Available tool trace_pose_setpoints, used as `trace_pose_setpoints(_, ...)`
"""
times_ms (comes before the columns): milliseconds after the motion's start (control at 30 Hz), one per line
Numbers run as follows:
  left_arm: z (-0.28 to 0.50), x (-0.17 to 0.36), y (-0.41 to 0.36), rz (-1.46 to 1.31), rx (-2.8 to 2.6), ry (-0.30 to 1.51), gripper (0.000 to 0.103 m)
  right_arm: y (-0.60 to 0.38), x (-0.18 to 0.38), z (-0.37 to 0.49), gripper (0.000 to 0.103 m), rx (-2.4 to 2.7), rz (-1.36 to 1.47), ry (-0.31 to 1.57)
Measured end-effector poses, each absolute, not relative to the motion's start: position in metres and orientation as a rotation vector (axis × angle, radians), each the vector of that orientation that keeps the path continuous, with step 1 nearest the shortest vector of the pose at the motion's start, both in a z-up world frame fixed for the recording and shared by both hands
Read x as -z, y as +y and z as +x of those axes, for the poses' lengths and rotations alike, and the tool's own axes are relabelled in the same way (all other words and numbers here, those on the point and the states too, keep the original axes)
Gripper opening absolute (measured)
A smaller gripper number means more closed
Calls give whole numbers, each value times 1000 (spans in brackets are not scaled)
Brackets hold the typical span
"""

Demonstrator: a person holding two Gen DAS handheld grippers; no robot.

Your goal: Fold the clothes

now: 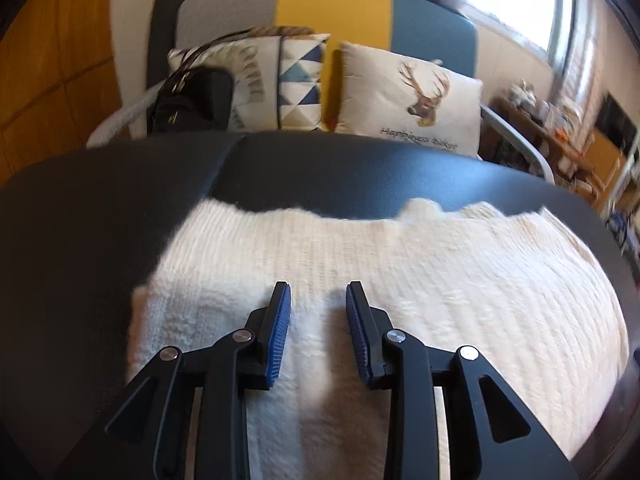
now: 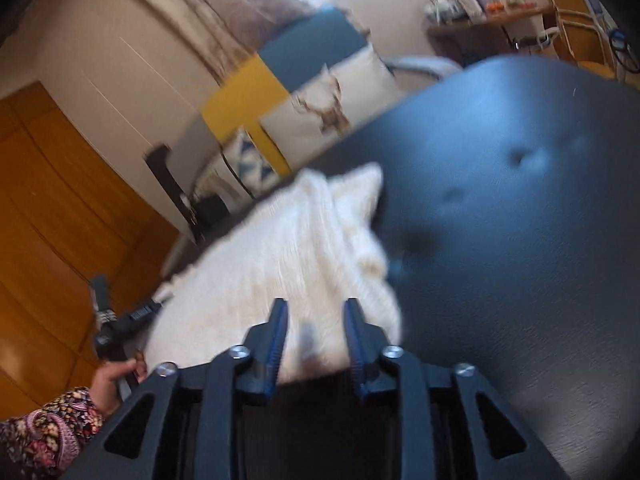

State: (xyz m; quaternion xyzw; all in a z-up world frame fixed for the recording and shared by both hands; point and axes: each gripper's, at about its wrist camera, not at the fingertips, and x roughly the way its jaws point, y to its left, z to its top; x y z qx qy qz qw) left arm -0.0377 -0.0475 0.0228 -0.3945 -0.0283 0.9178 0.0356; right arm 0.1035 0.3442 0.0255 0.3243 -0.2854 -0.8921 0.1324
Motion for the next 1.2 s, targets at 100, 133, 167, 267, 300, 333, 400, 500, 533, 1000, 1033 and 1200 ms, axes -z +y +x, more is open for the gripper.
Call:
trace_pose_setpoints(100, -28, -44, -12, -1101, -2730, -64, 31, 351, -28, 90, 32, 2495, 997, -731)
trace_pose_setpoints(133, -26, -50, 5, -1072, -2686, -46, 31, 353, -28, 85, 32, 2464, 1014, -699)
trace_pose_setpoints(167, -25, -55, 28, -1055, -2635, -4, 31, 355, -29, 80, 32, 2432, 1030, -668)
trace_pose_setpoints(267, -25, -60, 108, -1029, -2465, 136, 31, 362, -31, 66, 32, 2334, 1077, -575)
trace_pose_setpoints(300, -27, -59, 128, -1038, -2428, 167, 31, 362, -29, 59, 32, 2307, 1109, -548)
trace_pose_setpoints(333, -29, -57, 148, -1049, -2392, 196, 31, 361, -25, 51, 33, 2280, 1150, -524)
trace_pose_setpoints(400, -38, -46, 185, -1101, -2333, 267, 31, 356, -22, 42, 33, 2205, 1168, -485)
trace_pose_setpoints(500, -49, -30, 215, -1168, -2311, 308, 31, 347, -19, 32, 33, 2114, 1183, -429)
trace_pose_setpoints(533, -50, -26, 218, -1179, -2315, 282, 31, 345, -16, 29, 33, 2097, 1201, -405)
trace_pose_setpoints(1000, -43, -6, 229, -1082, -2349, 318, 44, 333, 0, 27, 33, 1861, 1317, -191)
trace_pose_setpoints(1033, -45, -6, 226, -1086, -2339, 288, 44, 335, -1, 28, 33, 1893, 1311, -215)
trace_pose_setpoints(1200, -47, -15, 212, -1103, -2314, 179, 44, 351, -24, 43, 35, 2169, 1253, -289)
